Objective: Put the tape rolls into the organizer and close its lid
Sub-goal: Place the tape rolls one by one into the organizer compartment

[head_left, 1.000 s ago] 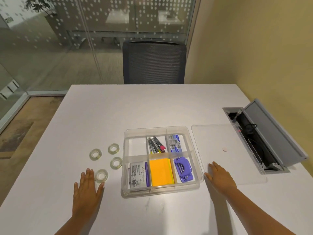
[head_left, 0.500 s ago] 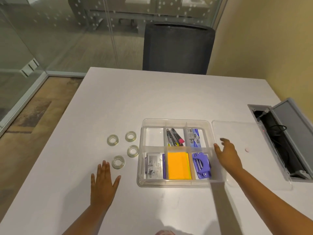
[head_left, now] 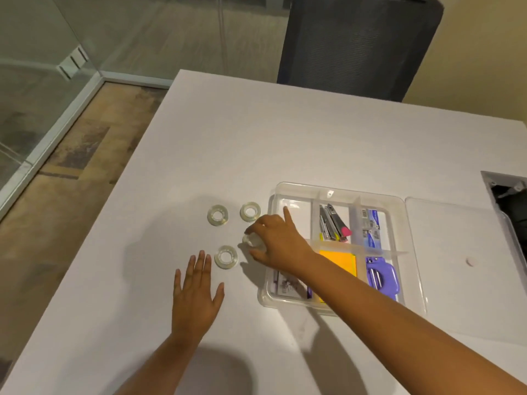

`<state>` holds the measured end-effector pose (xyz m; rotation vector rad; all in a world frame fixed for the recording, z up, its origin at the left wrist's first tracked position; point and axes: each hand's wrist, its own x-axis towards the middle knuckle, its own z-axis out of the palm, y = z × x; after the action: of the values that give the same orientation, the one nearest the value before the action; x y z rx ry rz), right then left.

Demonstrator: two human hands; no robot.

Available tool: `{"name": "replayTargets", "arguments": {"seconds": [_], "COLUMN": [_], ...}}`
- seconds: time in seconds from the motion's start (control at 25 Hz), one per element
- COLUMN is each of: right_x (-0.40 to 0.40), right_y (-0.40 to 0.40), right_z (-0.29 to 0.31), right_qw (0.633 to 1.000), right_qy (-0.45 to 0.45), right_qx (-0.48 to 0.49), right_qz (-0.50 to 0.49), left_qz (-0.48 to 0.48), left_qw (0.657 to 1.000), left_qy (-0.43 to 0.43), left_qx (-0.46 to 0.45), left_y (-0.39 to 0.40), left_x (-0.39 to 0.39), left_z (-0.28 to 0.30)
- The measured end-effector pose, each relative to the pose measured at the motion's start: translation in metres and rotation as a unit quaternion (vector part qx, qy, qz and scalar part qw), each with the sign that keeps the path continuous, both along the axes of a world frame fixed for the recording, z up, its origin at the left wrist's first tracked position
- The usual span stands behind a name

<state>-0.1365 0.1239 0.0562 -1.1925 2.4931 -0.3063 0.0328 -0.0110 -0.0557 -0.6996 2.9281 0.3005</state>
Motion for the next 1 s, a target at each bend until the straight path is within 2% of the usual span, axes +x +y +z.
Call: {"name": "replayTargets", "arguments": {"seconds": [0.16,0.32,0.48,0.64,0.76,0.88,1.0], "right_x": [0.006,0.013,0.014,0.008,0.005,-0.008,-0.039], "right_y": [-0.025,-0.035,-0.037,-0.040,-0.038,-0.030,-0.015], "right_z": [-0.021,-0.031,-0.039,-0.042,-0.038,-0.022,-0.005], "right_qw": [0.985,0.976,0.978,0.983,0.991,0.995,0.980], "right_qy": [0.087,0.122,0.138,0.107,0.091,0.070,0.089], "right_qx": [0.128,0.174,0.153,0.148,0.095,0.008,-0.046], "right_qz": [0.071,0.048,0.023,0.007,-0.006,-0.075,-0.173], "left_qz": [0.001,-0.004,-0.004,0.003,0.000,0.000,0.002], "left_qw": [1.000,1.000,1.000,1.000,1.000,1.000,1.000], "left_qy": [0.002,0.003,0.002,0.007,0.011,0.020,0.021], "left_qx": [-0.004,-0.004,-0.002,0.004,-0.005,-0.008,-0.011], "left_y": [-0.003,-0.004,-0.003,-0.002,-0.001,-0.001,-0.002], "left_x": [-0.001,0.001,0.001,0.001,0.001,0.001,0.000], "left_z": [-0.004,-0.005,-0.002,0.000,-0.001,-0.002,-0.003]}}
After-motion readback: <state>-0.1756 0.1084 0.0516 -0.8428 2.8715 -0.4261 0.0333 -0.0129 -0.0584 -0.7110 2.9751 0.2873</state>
